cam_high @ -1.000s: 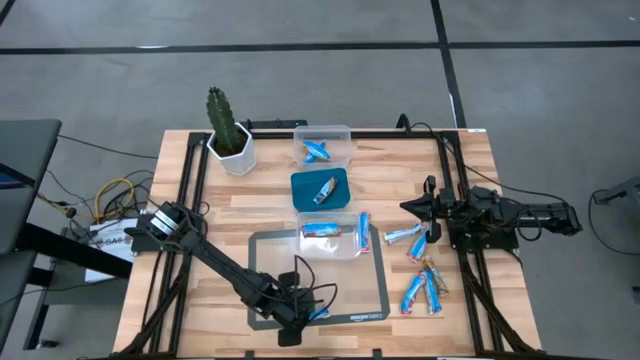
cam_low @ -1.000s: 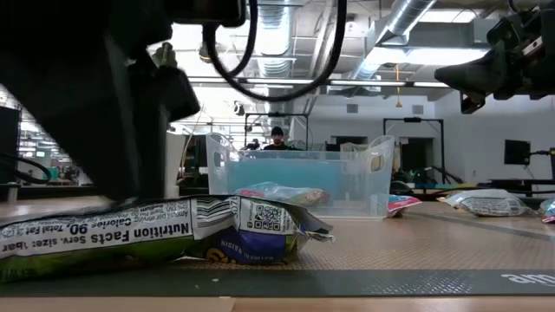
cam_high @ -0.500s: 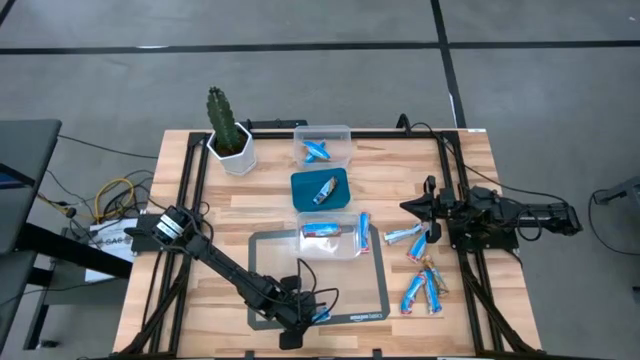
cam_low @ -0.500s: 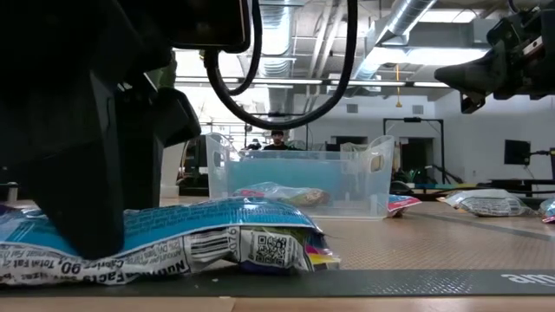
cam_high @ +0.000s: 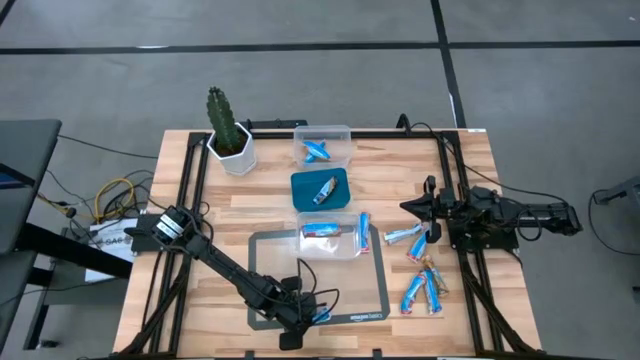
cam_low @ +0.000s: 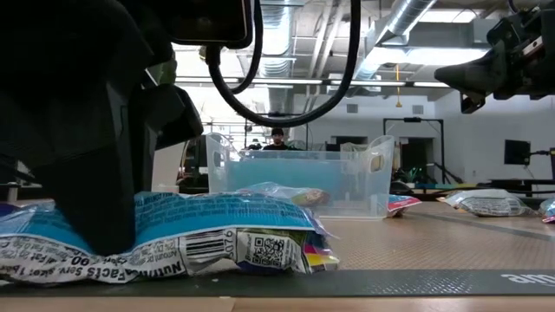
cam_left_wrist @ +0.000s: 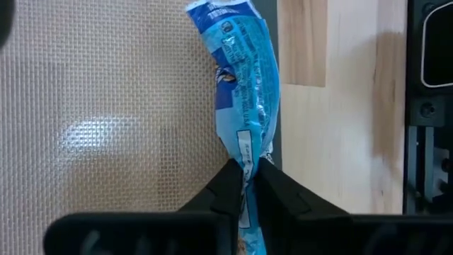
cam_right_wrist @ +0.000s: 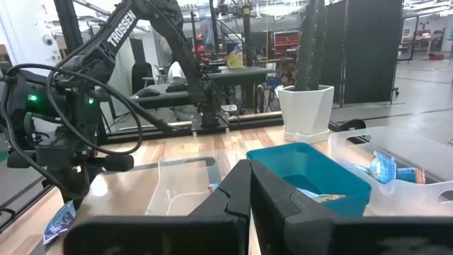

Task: Pick and place Granola Bars by type
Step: Put the left blue granola bar into the blue bin

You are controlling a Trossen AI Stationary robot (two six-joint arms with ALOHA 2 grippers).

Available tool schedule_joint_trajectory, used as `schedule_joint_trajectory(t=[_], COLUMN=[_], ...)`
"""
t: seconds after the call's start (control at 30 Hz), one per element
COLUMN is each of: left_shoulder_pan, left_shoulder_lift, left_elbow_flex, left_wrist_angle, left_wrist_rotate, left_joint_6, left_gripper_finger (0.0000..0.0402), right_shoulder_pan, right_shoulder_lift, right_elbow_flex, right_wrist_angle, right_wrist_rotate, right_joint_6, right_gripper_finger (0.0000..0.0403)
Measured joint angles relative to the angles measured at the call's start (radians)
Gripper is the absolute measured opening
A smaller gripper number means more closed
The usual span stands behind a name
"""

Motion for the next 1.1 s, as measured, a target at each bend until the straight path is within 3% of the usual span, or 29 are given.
schedule_joint_trajectory(t=[0.13,0.33,0.6,0.87,1.1], left_shoulder_pan=[-0.001,0.002,0.043,0.173,0.329], left_shoulder_lift=[-0.021,-0.104,-0.256,-0.424,-0.492], left_elbow_flex=[0.018,0.021,0.022,0.022,0.022], left_wrist_angle=[0.0,-0.009,-0.059,-0.187,-0.296], left_wrist_rotate=[-0.004,-0.117,-0.398,-0.644,-0.709], left_joint_6=[0.024,0.039,0.114,0.211,0.272], left_gripper_finger=[0.0037,0.0042,0.0028,0.0034,0.0035], right_shoulder_pan=[0.0,0.0,0.0,0.0,0.0], right_shoulder_lift=[0.0,0.0,0.0,0.0,0.0], right_elbow_flex=[0.0,0.0,0.0,0.0,0.0], right_wrist_angle=[0.0,0.0,0.0,0.0,0.0], right_wrist_rotate=[0.0,0.0,0.0,0.0,0.0], right_joint_6=[0.0,0.0,0.0,0.0,0.0], right_gripper_finger=[0.0,0.0,0.0,0.0,0.0])
